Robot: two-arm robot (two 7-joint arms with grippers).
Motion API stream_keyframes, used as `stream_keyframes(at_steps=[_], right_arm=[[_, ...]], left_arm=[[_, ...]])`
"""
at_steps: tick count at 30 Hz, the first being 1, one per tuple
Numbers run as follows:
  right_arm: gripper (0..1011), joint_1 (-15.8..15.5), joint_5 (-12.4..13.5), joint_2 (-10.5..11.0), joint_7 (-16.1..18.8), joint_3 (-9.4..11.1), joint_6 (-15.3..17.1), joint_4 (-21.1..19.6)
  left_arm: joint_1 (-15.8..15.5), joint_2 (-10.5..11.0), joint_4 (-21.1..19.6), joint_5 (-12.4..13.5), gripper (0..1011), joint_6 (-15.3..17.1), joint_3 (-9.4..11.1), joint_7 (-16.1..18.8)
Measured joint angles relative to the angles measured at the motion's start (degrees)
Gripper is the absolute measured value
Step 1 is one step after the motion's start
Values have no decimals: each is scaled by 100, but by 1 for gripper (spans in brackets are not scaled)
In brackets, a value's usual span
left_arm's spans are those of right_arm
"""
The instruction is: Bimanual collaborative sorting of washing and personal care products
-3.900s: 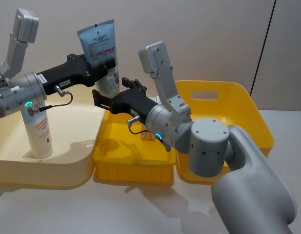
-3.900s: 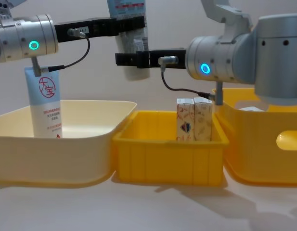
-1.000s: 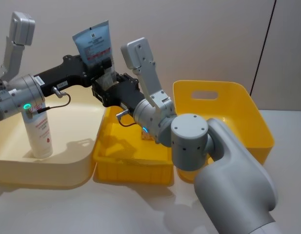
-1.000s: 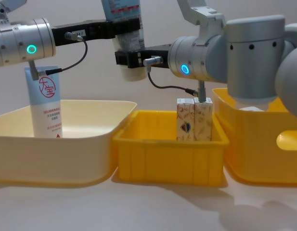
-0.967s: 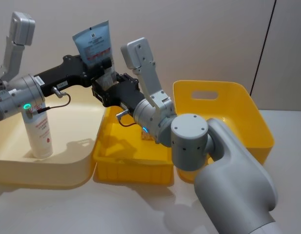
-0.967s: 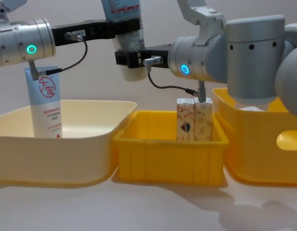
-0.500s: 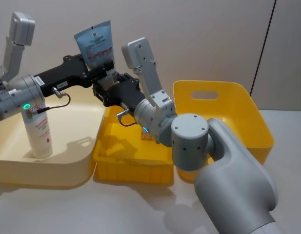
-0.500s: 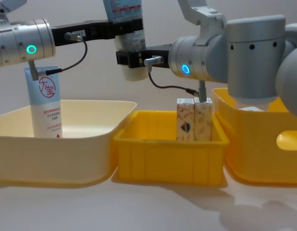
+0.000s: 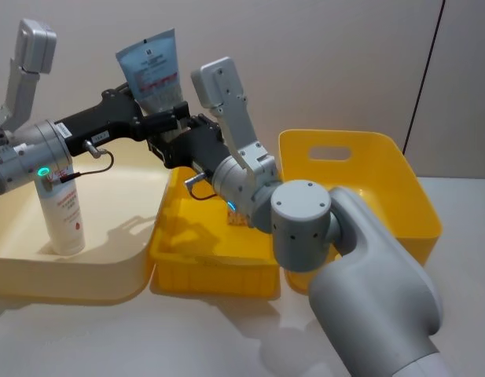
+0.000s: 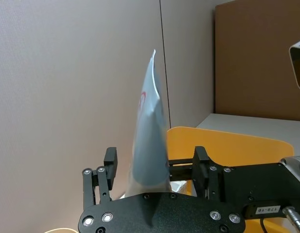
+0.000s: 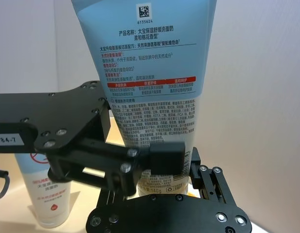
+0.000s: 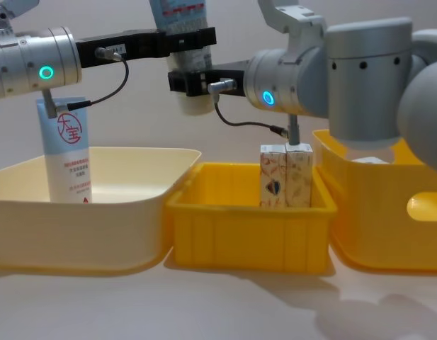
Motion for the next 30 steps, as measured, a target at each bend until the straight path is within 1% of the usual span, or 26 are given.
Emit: stream_keyframes(at_steps=[1,2,5,6,10,14,16,18,20,22,25,26,30], right_arm=[[616,11,-20,-3,-20,-8,-6,6],[616,21,-40,-6,-40,-14,-12,9],[617,46,-136,-6,-144,-34,-14,-2],[616,46,-191,11,-192,-39,7,-52],[617,1,-278,86,-290,-34,92,-217],[616,-146,-413,275,-394,22,301,-571],[617,-206,-447,352,-417,49,371,-701],[617,-310,-493,488,-428,99,483,-921],[616,-378,-522,579,-429,138,573,-1048],[616,-531,-565,789,-425,234,728,-1335],[617,-635,-596,933,-421,309,847,-1520],[616,-718,-613,1035,-419,376,916,-1651],[616,-837,-644,1180,-439,502,1040,-1851]], left_arm=[[0,0,0,0,959,0,0,0],[0,1,0,0,1002,0,0,0],[0,0,0,0,1003,0,0,1],[0,0,0,0,1003,0,0,1],[0,0,0,0,1003,0,0,2],[0,0,0,0,1004,0,0,2],[0,0,0,0,1003,-1,0,2],[0,0,0,0,1004,0,0,2],[0,1,0,0,1003,-1,0,2],[0,0,0,0,1003,-1,0,2],[0,0,-1,0,1003,-1,0,2],[0,0,0,0,1003,-1,0,2],[0,1,0,0,1003,-1,0,2]])
